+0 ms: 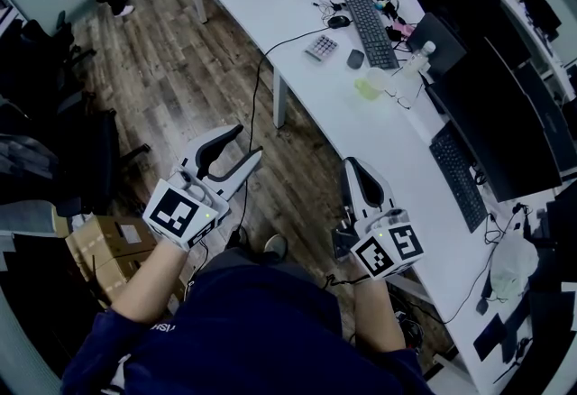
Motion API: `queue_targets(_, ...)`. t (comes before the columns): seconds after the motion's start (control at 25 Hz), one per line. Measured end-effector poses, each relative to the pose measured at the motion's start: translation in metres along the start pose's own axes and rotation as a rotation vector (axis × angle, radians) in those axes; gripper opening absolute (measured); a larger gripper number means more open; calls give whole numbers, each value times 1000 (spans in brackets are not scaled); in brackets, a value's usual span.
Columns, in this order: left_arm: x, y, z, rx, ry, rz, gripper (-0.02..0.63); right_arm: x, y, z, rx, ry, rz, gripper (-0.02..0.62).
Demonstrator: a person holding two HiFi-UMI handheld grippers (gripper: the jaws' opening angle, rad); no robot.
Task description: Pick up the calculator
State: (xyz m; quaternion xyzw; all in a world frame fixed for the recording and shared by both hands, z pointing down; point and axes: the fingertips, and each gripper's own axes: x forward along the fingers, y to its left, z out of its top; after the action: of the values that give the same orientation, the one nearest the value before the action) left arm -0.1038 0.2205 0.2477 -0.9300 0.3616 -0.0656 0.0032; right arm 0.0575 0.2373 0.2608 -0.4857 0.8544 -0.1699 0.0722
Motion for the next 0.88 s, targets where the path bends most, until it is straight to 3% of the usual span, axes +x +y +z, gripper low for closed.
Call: queue_targets(0.88, 25, 6, 1, 2, -10, 38, 216, -4, -32, 5, 2, -3, -12, 5)
